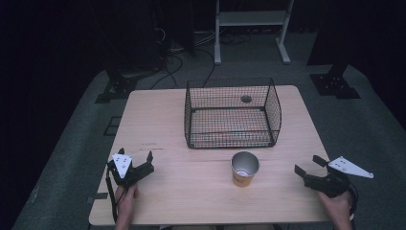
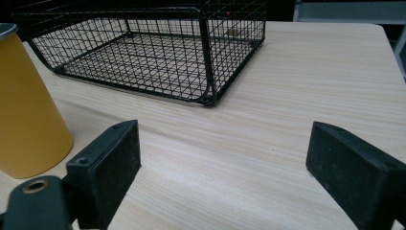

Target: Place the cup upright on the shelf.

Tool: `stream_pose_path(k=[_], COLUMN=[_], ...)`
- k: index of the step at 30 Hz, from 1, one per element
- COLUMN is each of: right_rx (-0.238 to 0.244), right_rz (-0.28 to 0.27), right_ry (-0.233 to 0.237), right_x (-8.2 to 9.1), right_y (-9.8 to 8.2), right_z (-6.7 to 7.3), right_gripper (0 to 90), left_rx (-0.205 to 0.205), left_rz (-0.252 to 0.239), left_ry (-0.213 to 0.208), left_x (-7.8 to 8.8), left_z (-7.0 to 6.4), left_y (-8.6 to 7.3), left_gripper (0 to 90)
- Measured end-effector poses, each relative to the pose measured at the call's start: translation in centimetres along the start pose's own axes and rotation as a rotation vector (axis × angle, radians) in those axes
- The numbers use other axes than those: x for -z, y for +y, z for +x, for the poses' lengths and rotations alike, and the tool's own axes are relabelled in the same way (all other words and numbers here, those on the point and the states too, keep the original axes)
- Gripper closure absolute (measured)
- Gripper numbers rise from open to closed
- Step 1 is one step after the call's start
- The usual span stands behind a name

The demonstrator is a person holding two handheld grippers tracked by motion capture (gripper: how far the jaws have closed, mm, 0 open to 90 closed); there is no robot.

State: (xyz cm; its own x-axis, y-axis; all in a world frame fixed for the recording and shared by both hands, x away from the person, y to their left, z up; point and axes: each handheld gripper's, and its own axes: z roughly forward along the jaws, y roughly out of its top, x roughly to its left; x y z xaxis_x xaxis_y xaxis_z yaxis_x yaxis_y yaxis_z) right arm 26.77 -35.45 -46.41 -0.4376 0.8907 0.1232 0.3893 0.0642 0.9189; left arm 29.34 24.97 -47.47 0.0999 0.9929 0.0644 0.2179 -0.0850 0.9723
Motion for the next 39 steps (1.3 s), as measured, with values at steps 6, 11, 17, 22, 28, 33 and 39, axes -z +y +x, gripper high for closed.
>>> stream_pose_path(k=[6,11,17,22,28,33,39], right_rx=[0.010,0.022,0.065,0.083,0.103,0.127,0.150], right_rz=[0.012,0.012,0.017,0.019,0.025,0.033,0.037], right_ry=[0.008,0.030,0.055,0.074,0.106,0.122,0.150], right_x=[-0.1,-0.4,-0.6,-0.6,-0.2,0.1,0.3], right_y=[-0.1,0.2,0.8,1.1,1.2,1.3,1.6], right_z=[0.3,1.0,2.5,3.1,4.1,4.8,5.8], right_gripper=[10.9,10.9,10.8,10.8,10.8,10.8,10.8], left_rx=[-0.001,0.000,-0.004,-0.005,-0.006,-0.007,-0.007], left_rz=[0.001,0.000,-0.001,-0.003,-0.003,-0.003,-0.003], left_ry=[0.000,-0.001,-0.004,-0.005,-0.005,-0.004,-0.004], left_x=[0.0,0.1,0.1,0.2,0.1,0.1,0.1], left_z=[0.0,0.0,0.0,0.0,0.0,-0.1,-0.1], left_y=[0.0,0.0,0.0,0.0,0.0,0.0,0.0], left_gripper=[0.8,0.8,0.8,0.8,0.8,0.8,0.8])
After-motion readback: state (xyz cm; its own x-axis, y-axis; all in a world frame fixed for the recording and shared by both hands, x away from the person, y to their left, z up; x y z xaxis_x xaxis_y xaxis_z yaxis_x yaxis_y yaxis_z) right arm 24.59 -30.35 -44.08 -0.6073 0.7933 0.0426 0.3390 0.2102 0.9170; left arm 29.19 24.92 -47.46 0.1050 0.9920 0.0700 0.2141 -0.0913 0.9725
